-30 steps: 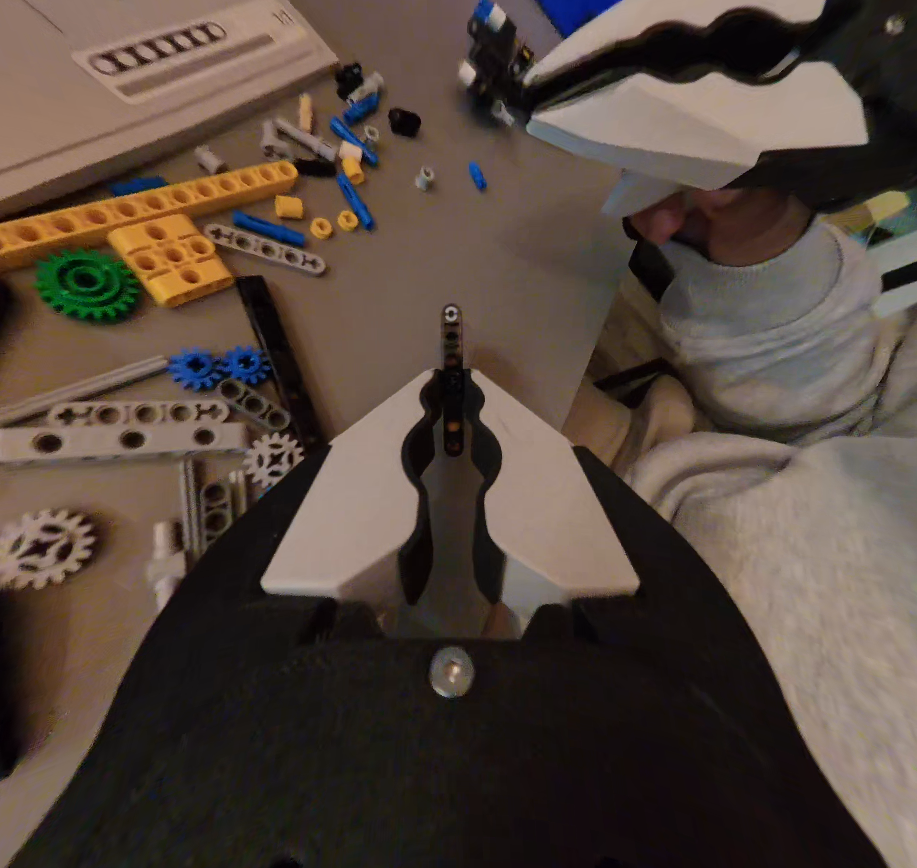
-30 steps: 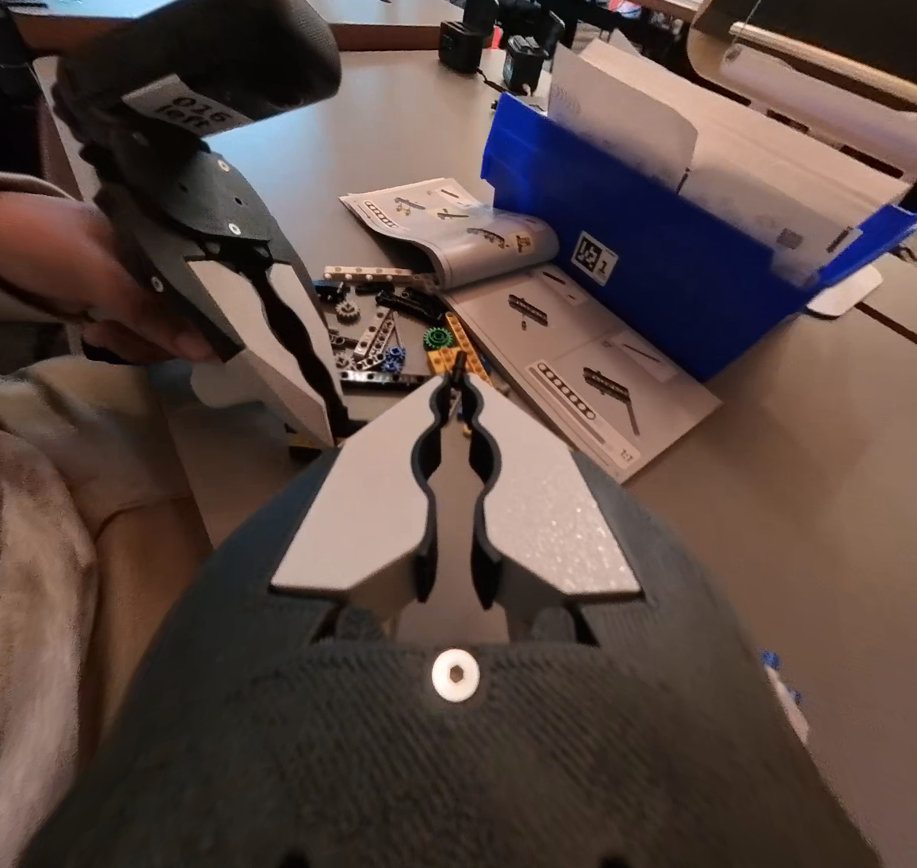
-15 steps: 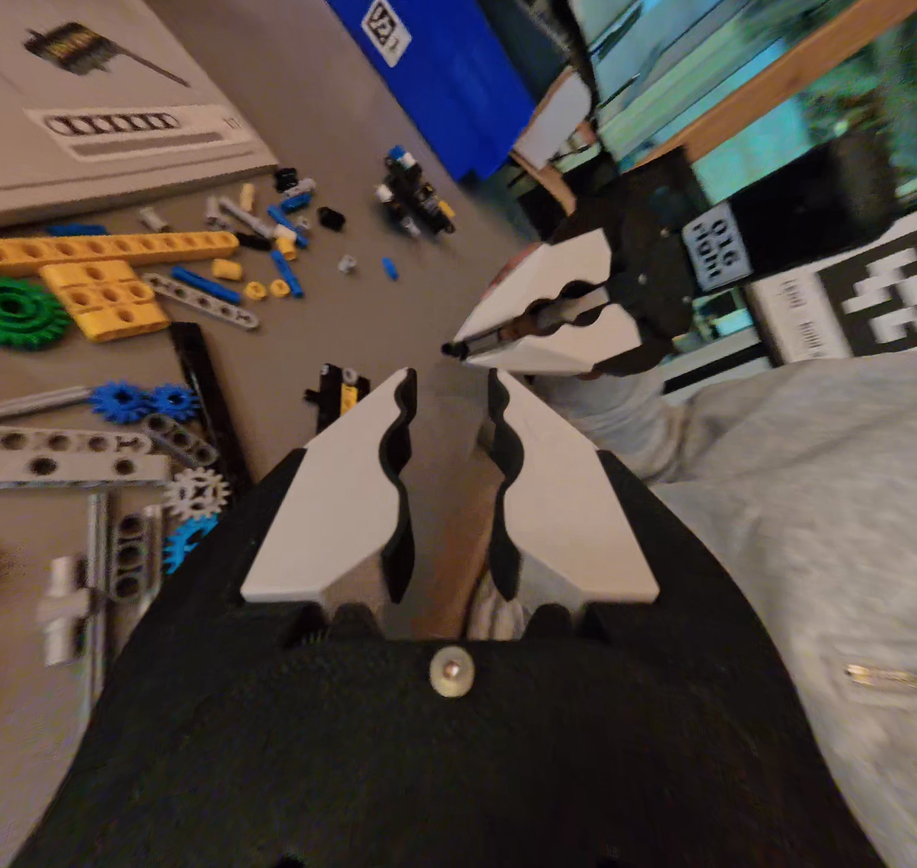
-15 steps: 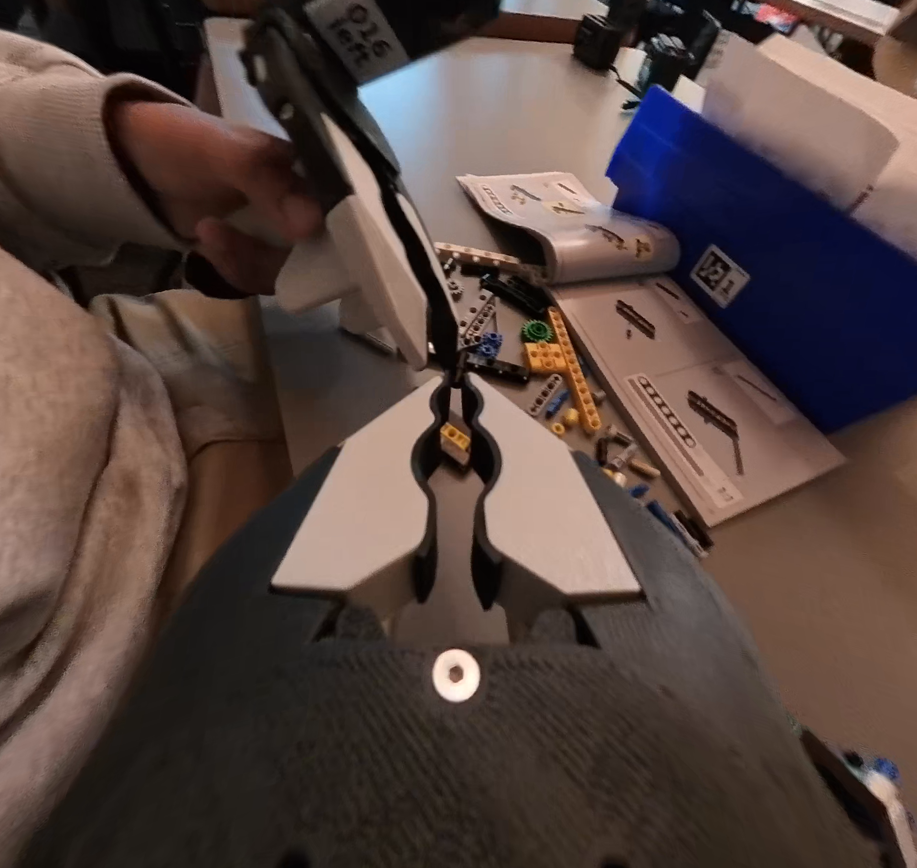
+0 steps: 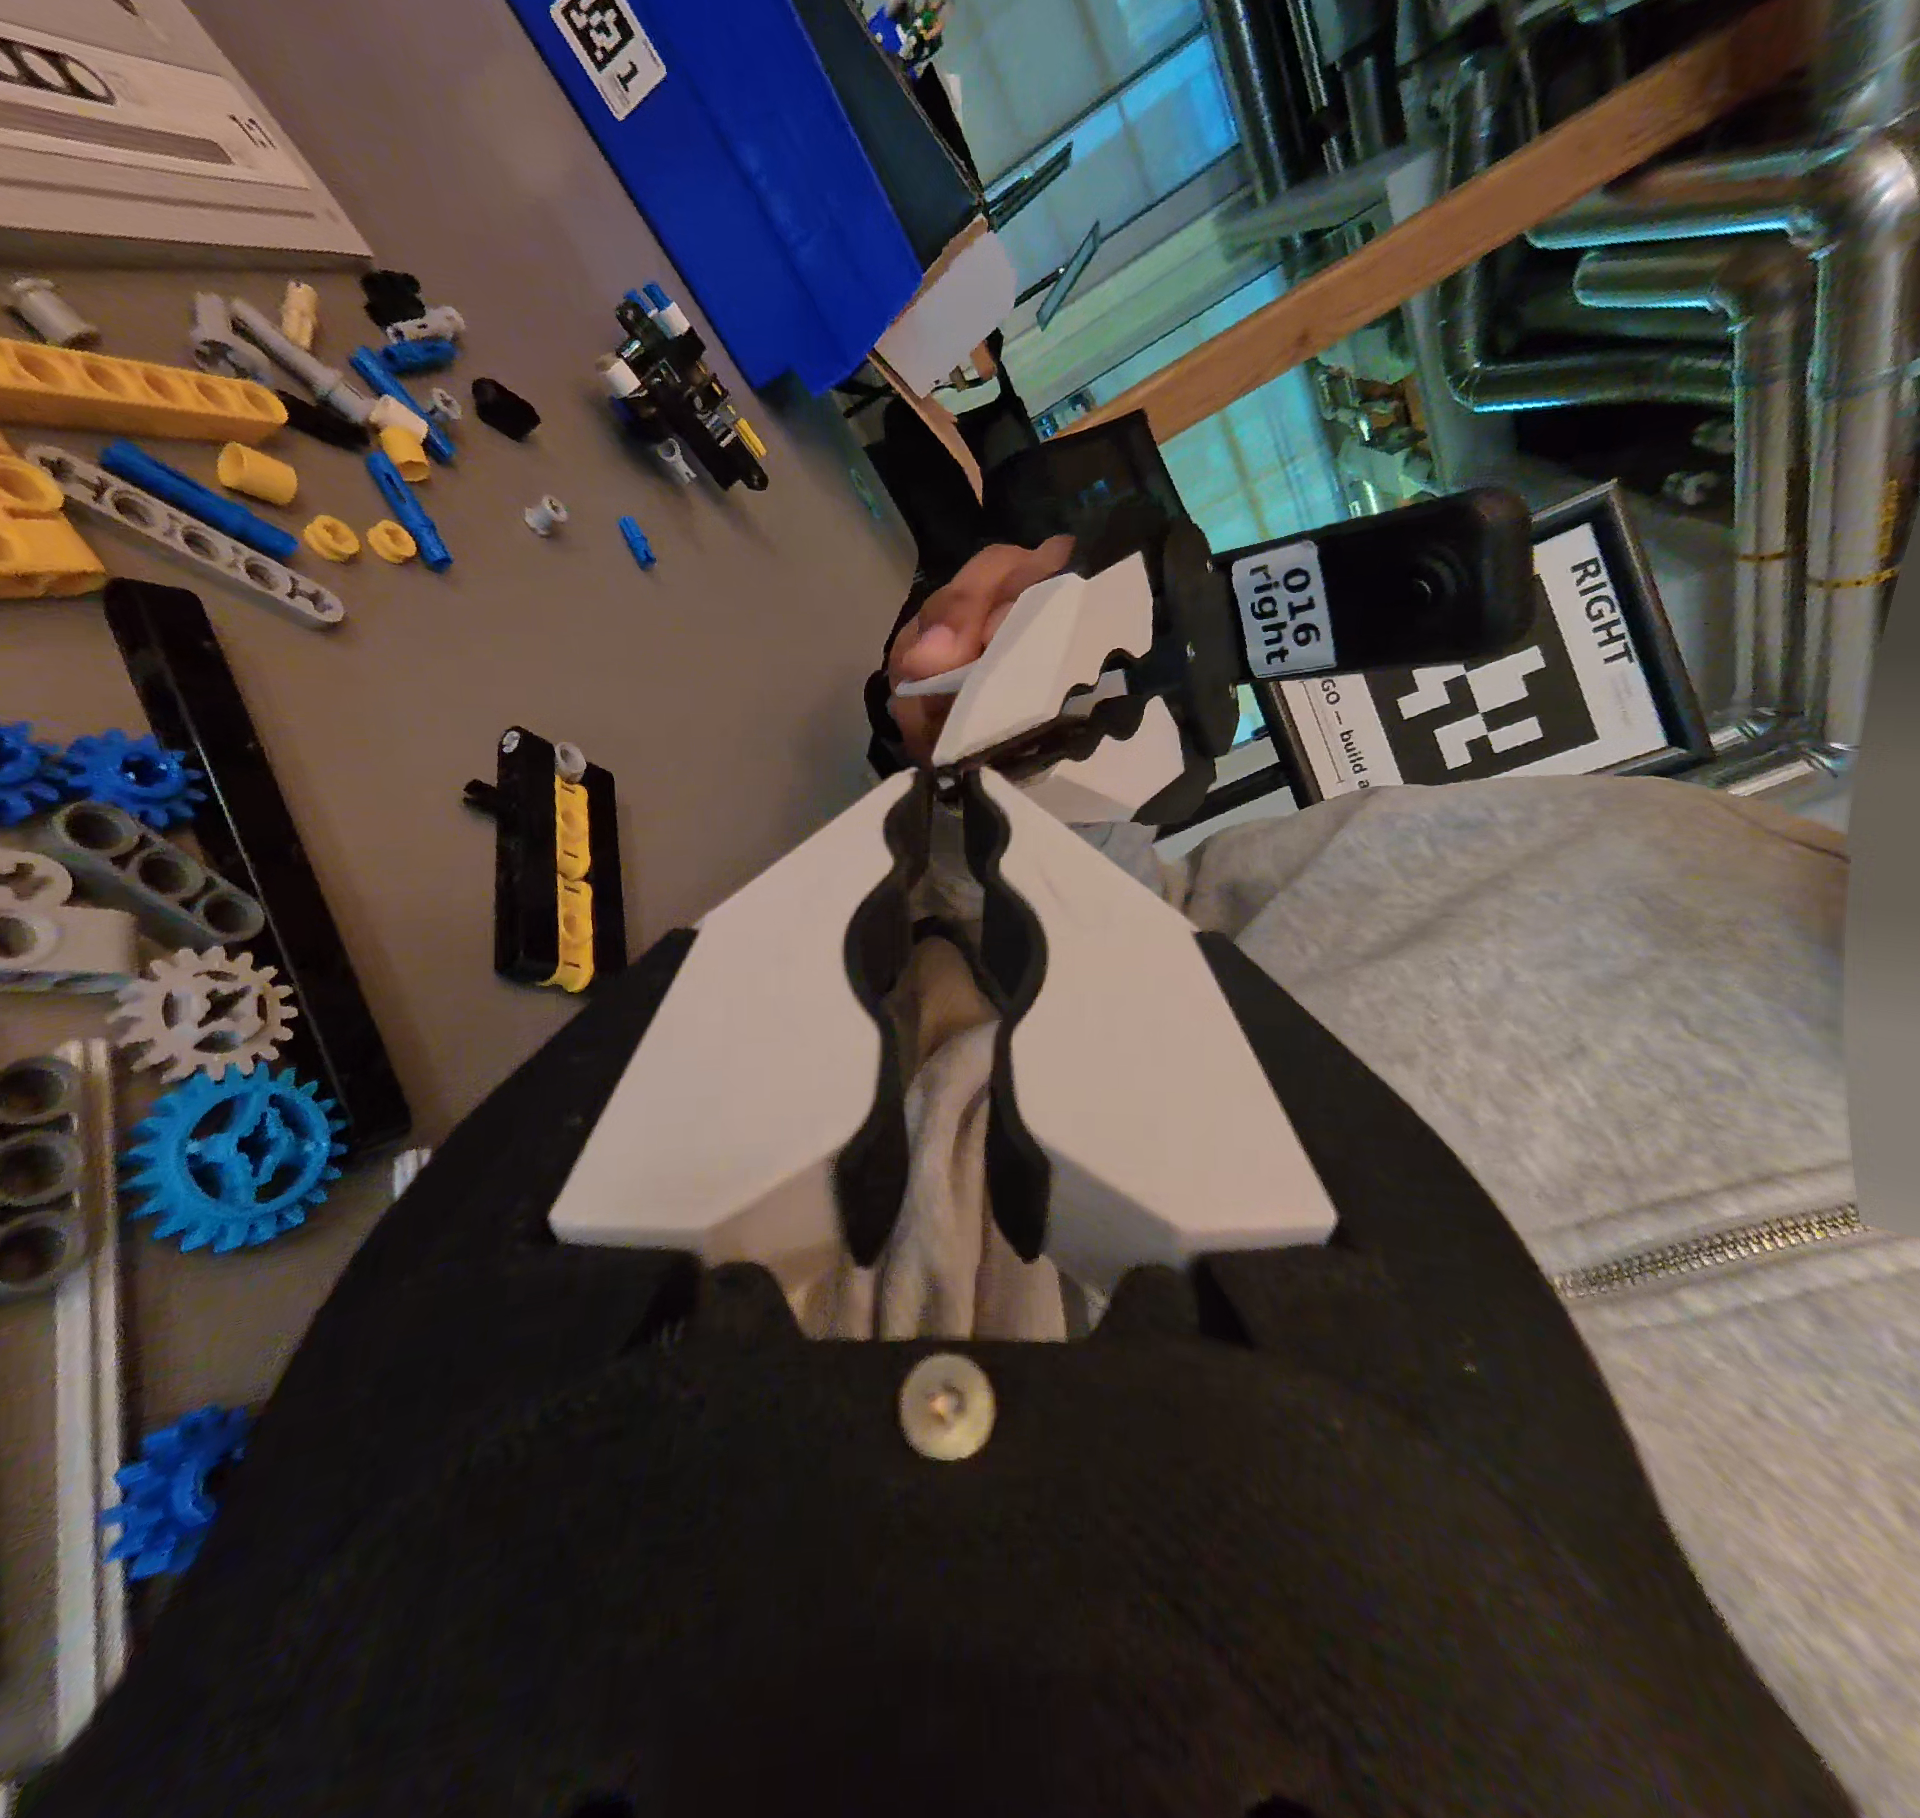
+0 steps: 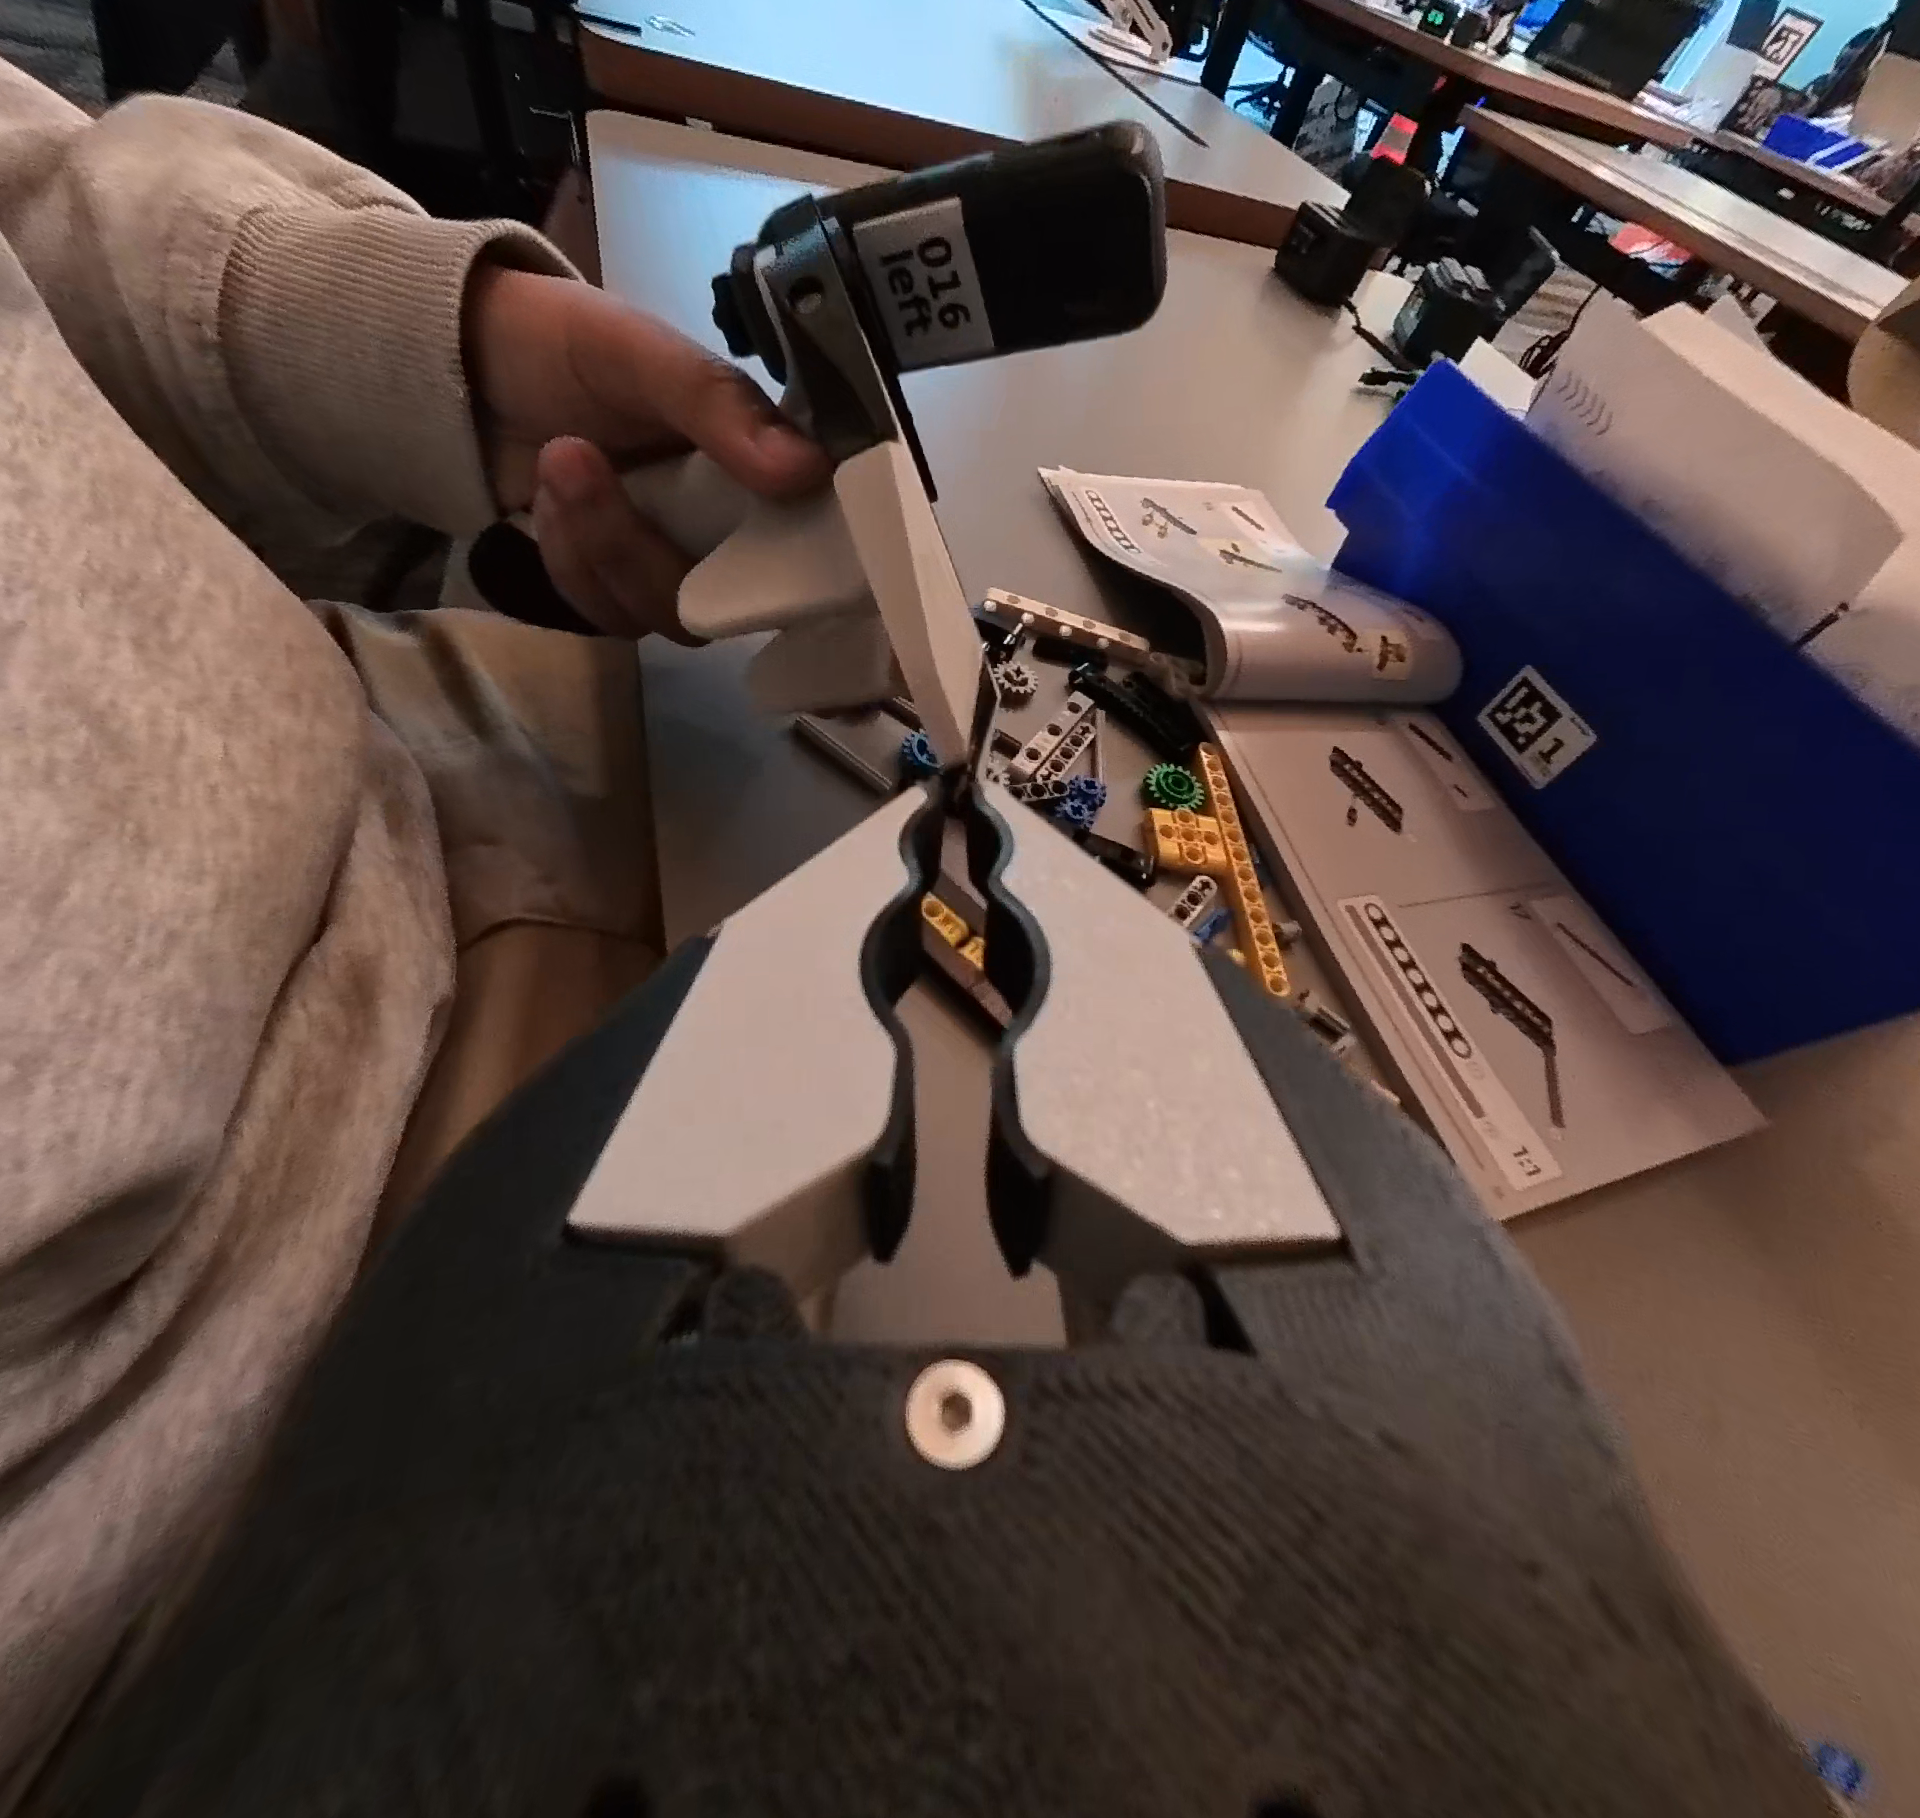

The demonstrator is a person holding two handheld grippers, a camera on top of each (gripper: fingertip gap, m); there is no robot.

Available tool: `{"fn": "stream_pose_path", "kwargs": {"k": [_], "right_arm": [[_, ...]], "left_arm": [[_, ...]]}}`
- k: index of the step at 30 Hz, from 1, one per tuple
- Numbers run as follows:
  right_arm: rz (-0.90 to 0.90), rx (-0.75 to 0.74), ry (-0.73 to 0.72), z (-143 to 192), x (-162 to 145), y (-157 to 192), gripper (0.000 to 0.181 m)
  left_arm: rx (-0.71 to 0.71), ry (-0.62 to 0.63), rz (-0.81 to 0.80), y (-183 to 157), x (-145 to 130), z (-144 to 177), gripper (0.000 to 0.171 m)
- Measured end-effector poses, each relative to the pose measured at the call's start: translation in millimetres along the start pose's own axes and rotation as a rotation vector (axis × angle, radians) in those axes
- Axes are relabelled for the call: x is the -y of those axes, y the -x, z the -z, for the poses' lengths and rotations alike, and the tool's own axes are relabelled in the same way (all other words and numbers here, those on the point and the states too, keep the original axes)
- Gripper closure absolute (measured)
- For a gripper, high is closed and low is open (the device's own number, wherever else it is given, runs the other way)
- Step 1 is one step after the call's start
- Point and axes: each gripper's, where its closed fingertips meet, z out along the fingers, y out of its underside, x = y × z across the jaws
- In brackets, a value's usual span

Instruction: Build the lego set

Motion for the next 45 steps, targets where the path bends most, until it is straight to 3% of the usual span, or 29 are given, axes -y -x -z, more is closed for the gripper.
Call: {"fn": "stream_pose_path", "kwargs": {"k": [11, 29, 41, 45], "right_arm": [[0.000, -0.070, -0.135, 5.4, 19.8, -6.5, 0.173], [0.015, -0.063, -0.193, 10.6, 32.1, -3.5, 0.179], [-0.011, -0.050, -0.193, 12.5, 35.1, -3.9, 0.179], [-0.098, -0.164, -0.210, 28.4, 32.7, -34.8, 0.179]], "left_arm": [[-0.167, -0.060, 0.145, -15.4, 8.8, 2.3, 0.167], [-0.317, -0.080, 0.252, -30.1, 10.9, 2.0, 0.167], [-0.330, -0.075, 0.231, -33.9, 10.3, 2.5, 0.167], [-0.139, -0.095, 0.090, -17.4, 12.9, 4.0, 0.142]]}}
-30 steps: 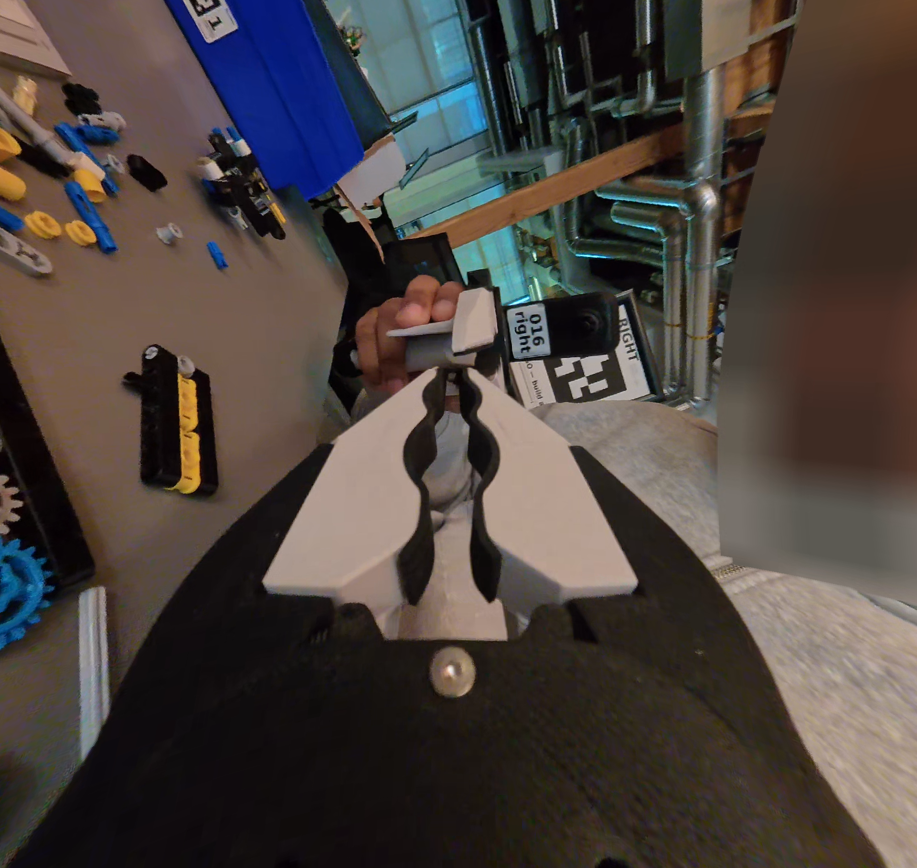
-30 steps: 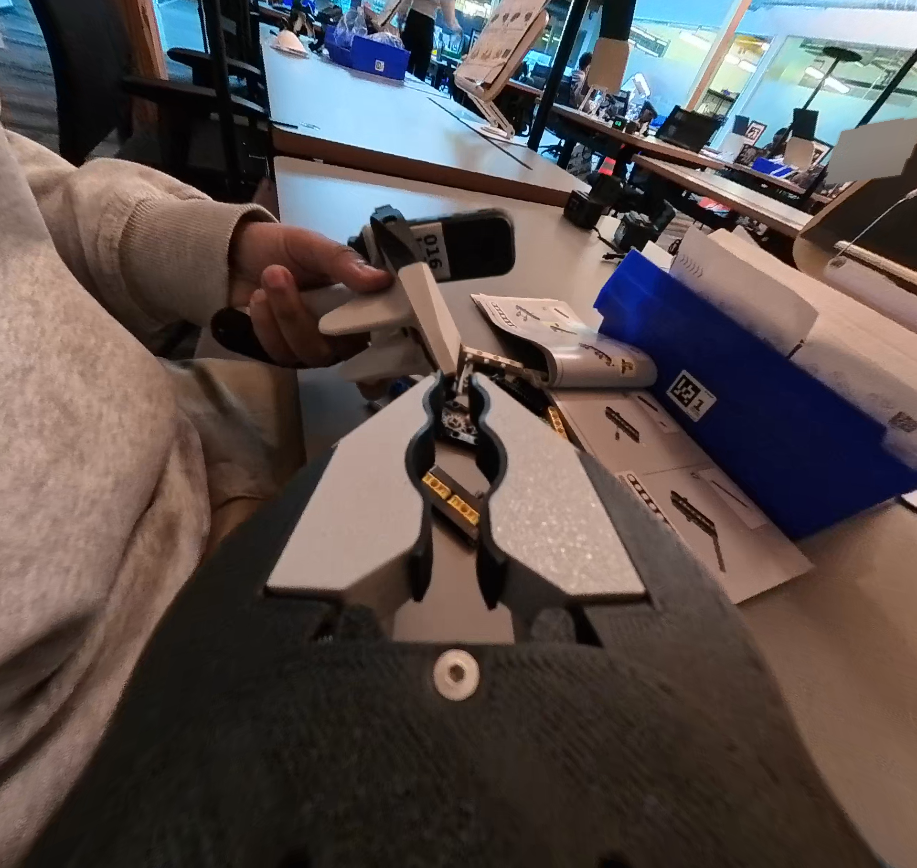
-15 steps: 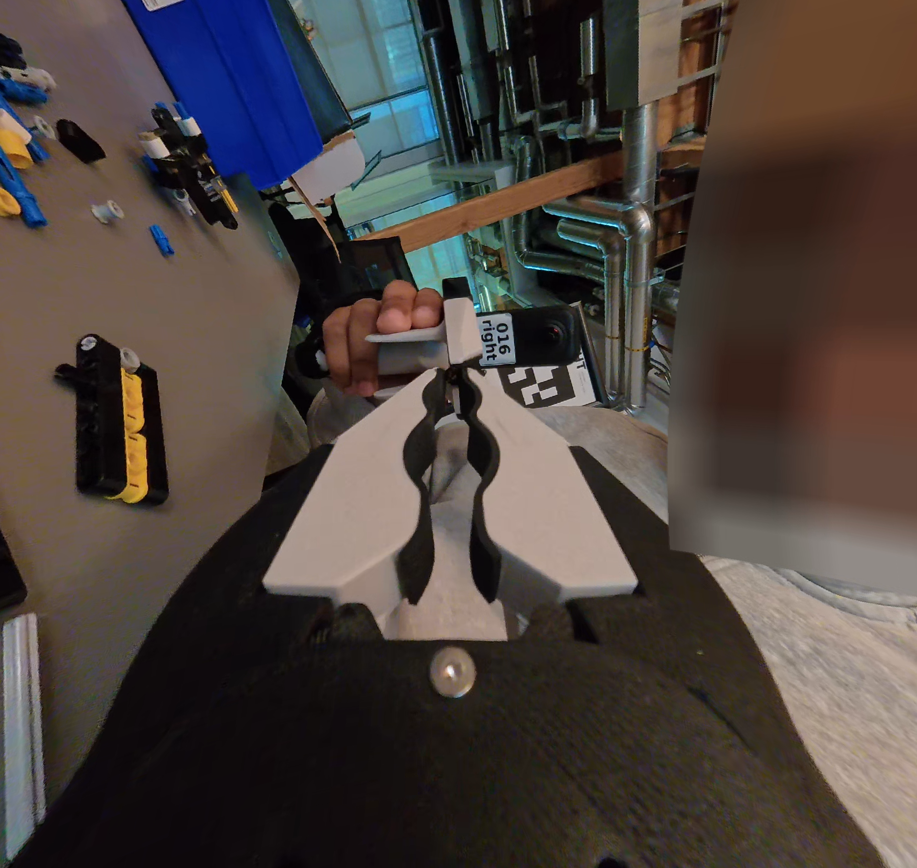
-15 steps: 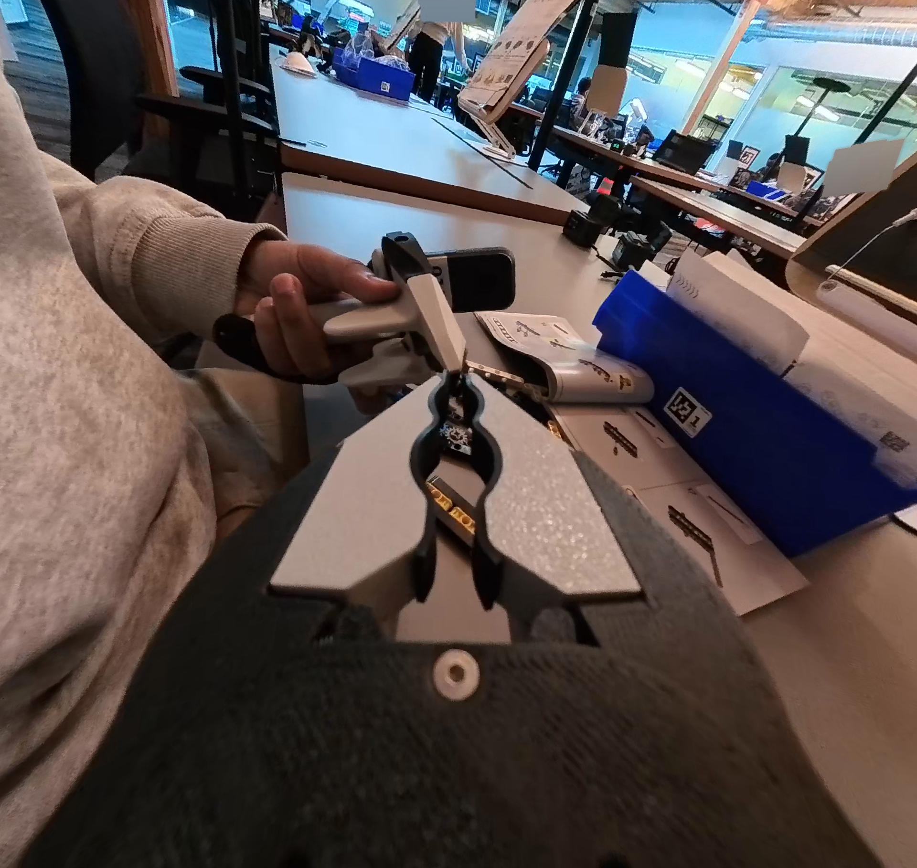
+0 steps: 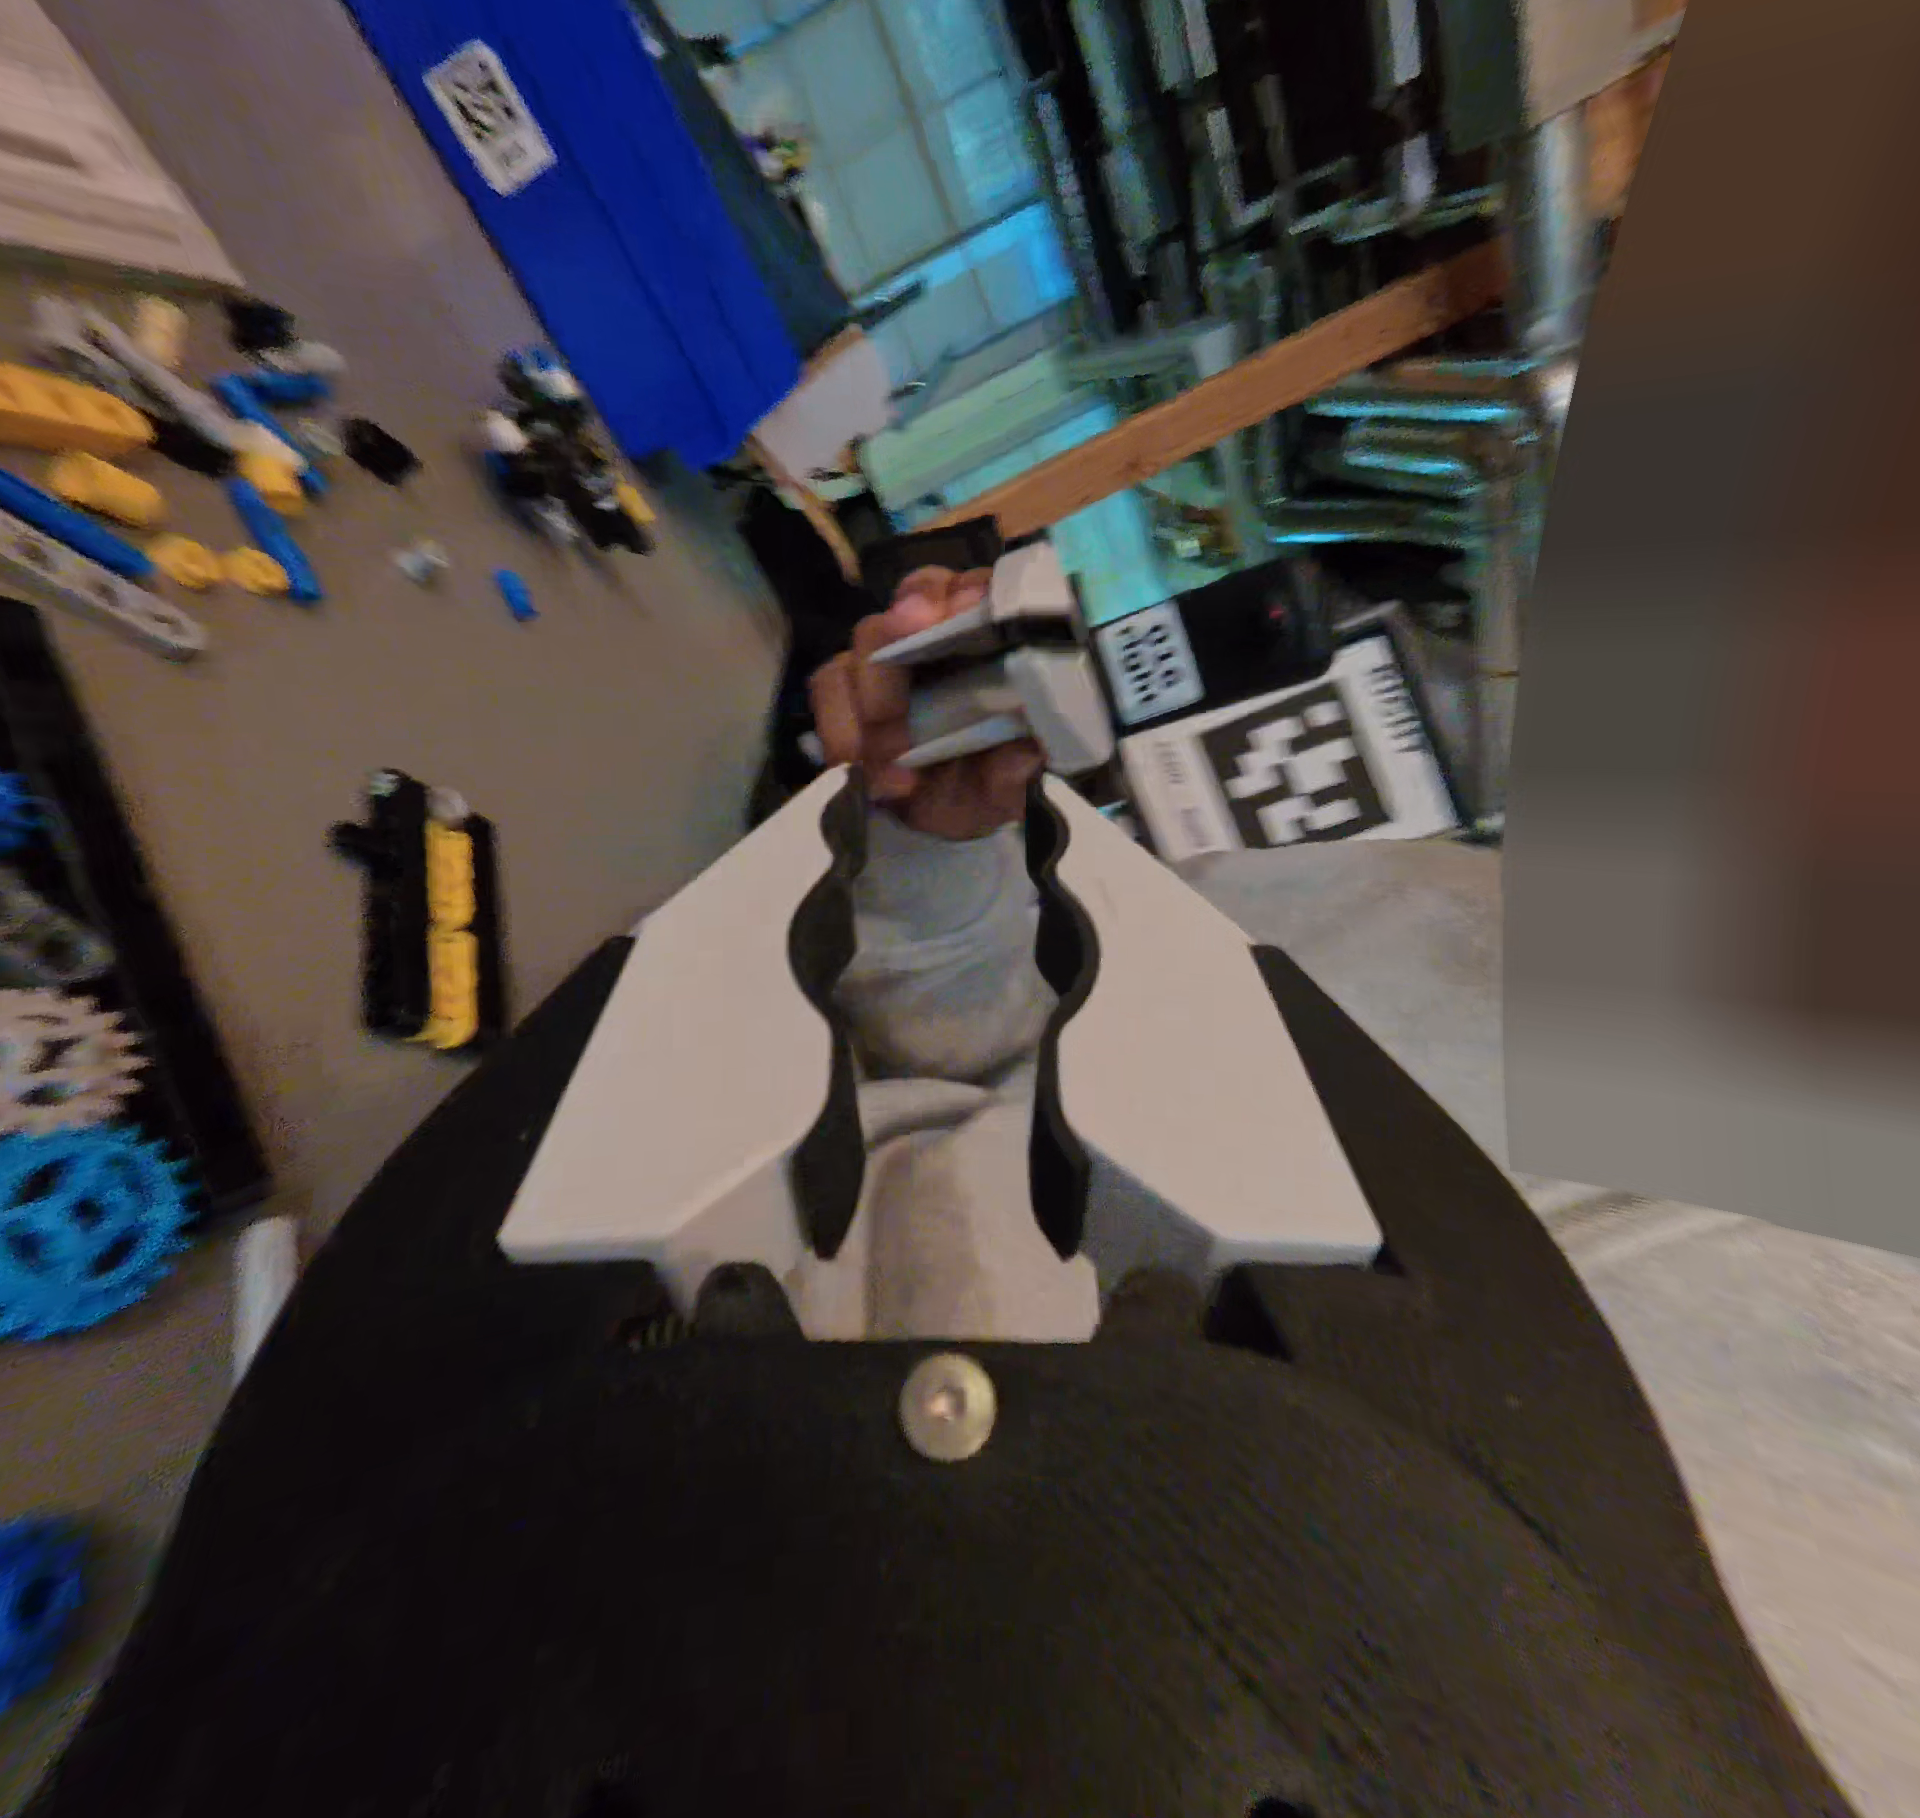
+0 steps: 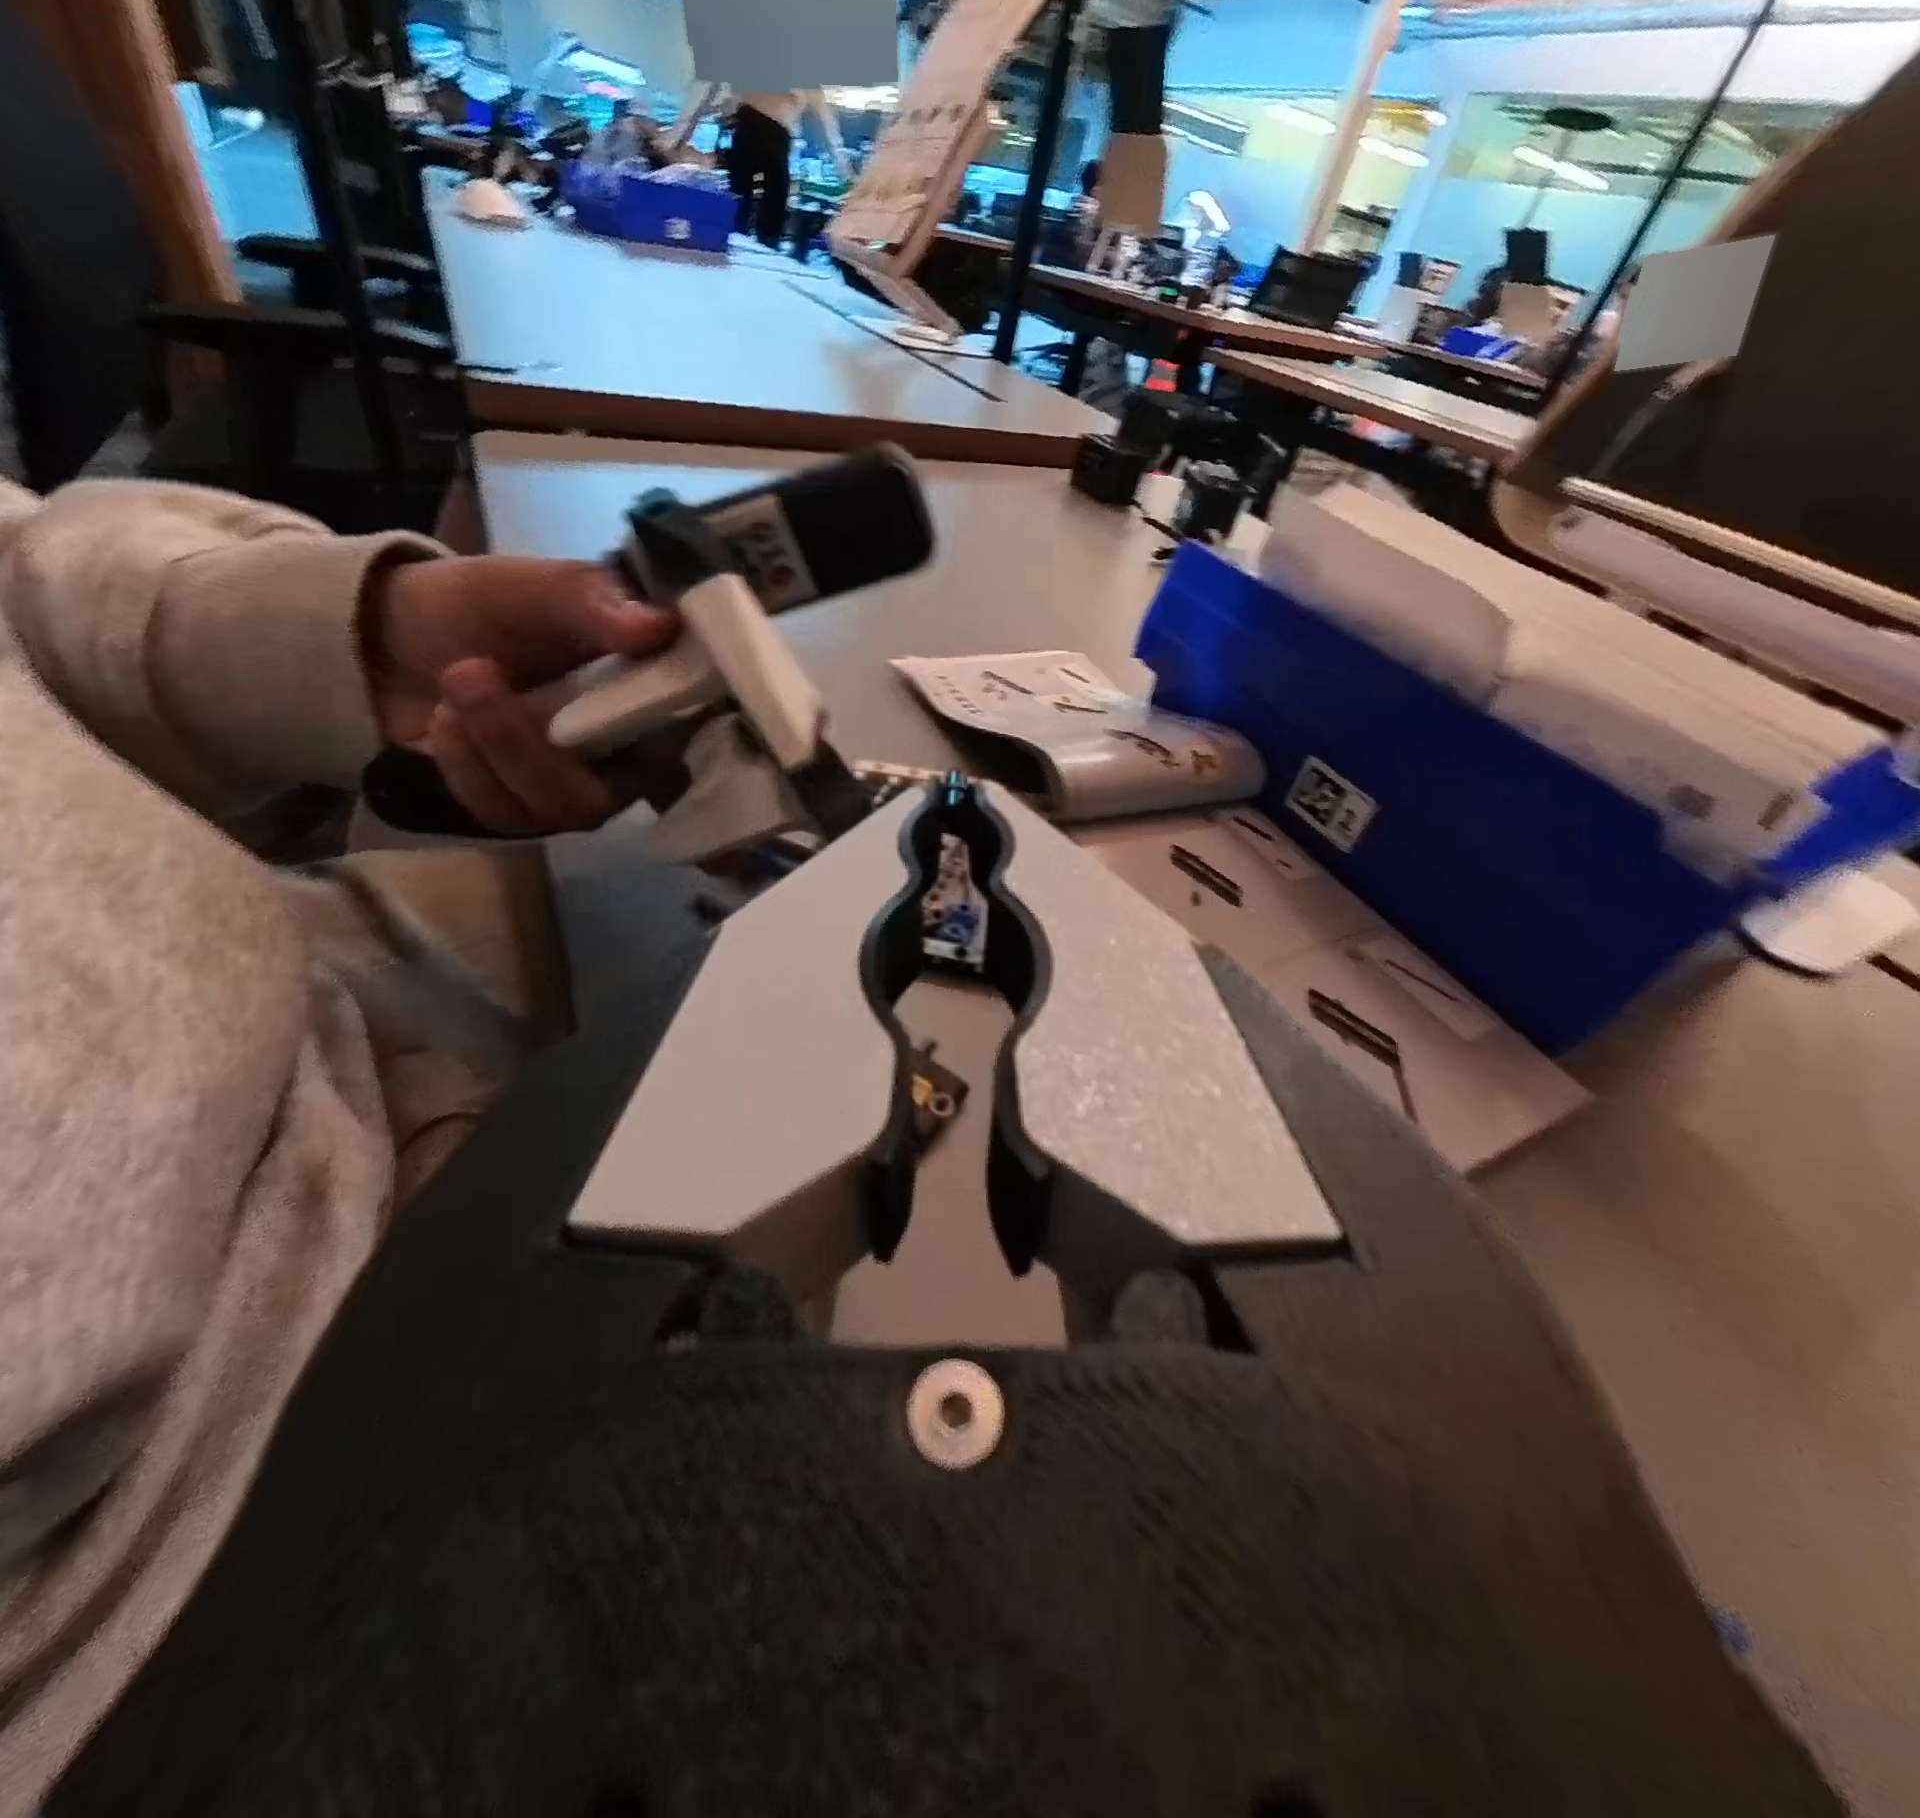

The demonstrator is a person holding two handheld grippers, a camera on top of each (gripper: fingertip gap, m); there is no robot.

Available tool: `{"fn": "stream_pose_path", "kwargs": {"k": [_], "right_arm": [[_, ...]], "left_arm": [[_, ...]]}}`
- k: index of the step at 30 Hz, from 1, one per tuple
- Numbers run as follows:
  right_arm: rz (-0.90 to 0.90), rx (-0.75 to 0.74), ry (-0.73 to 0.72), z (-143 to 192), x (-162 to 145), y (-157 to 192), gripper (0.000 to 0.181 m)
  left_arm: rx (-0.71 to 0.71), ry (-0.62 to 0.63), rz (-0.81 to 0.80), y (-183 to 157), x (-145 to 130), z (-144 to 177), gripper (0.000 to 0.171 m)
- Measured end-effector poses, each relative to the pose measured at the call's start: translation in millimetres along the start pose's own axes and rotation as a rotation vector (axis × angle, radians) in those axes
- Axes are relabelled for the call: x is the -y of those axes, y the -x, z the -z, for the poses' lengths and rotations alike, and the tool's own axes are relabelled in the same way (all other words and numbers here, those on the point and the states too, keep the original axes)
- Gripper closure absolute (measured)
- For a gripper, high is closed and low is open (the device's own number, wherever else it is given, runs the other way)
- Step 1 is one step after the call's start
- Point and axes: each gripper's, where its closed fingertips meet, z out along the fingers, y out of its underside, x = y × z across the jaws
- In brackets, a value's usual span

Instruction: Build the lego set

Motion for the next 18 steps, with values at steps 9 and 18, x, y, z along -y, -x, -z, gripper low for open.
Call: {"fn": "stream_pose_path", "kwargs": {"k": [9, 18], "right_arm": [[-0.175, -0.092, 0.020, 16.1, -13.6, -33.2, 0.178], [-0.170, -0.084, 0.059, 13.7, -23.9, -30.1, 0.179]], "left_arm": [[0.866, 0.294, -0.653, 82.8, -16.2, 18.3, 0.124], [1.053, 0.398, -0.852, 105.9, -21.3, 19.1, 0.124]]}}
